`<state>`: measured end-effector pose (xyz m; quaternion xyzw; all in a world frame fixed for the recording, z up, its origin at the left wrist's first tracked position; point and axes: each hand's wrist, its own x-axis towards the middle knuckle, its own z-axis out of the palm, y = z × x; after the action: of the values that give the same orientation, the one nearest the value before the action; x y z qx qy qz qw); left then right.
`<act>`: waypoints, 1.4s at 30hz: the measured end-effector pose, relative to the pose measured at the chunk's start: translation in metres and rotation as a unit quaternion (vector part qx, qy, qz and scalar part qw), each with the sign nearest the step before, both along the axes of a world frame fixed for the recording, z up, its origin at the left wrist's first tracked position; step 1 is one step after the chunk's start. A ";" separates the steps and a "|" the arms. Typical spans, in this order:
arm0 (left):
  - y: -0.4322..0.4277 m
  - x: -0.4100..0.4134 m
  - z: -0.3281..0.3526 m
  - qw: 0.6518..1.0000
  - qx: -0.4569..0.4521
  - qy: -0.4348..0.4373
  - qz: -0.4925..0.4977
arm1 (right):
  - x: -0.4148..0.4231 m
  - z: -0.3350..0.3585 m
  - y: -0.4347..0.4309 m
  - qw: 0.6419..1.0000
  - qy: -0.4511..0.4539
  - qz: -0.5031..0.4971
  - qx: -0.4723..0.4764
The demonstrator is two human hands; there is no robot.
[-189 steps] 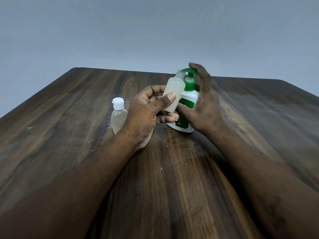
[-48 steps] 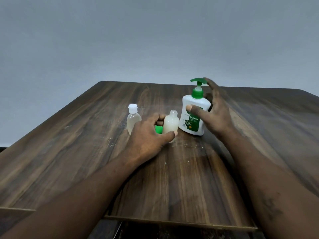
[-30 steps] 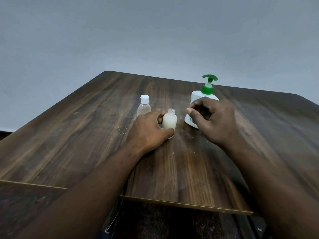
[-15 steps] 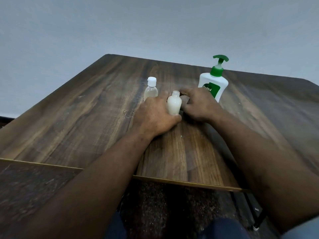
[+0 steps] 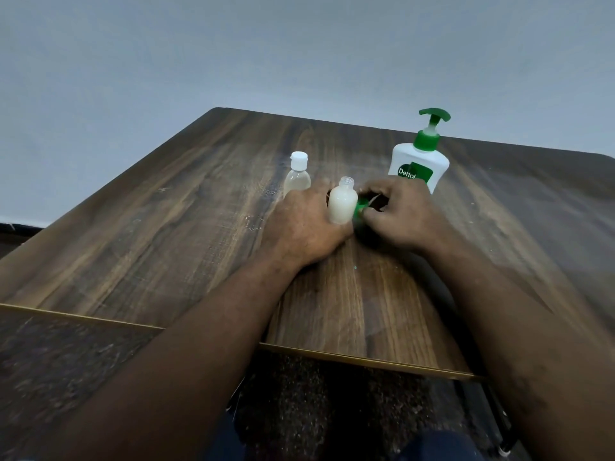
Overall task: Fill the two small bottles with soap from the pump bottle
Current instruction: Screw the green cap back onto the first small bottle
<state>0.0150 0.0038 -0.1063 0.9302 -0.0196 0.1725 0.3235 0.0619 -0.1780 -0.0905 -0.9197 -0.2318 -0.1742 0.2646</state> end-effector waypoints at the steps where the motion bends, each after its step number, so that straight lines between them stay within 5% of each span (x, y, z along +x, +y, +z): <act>1: 0.000 0.000 0.000 1.000 0.003 -0.001 -0.002 | -0.003 0.001 -0.001 0.999 -0.010 0.000 0.039; 6: 0.000 0.000 -0.002 1.000 0.004 -0.008 -0.006 | -0.005 -0.002 -0.003 0.978 -0.006 0.016 0.207; 14: 0.000 0.000 -0.002 1.000 0.016 -0.024 -0.011 | -0.006 -0.004 -0.001 0.955 0.009 0.074 0.288; 24: 0.000 0.001 -0.002 0.999 0.017 -0.037 -0.026 | -0.004 -0.005 0.008 0.928 0.010 0.119 0.354; 42: -0.001 0.006 -0.004 0.998 0.016 -0.048 -0.041 | -0.003 -0.011 0.014 0.940 -0.004 0.079 0.332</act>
<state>0.0209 0.0029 -0.1098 0.9245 -0.0757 0.2030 0.3138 0.0587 -0.1641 -0.1010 -0.7577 -0.2344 -0.2236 0.5665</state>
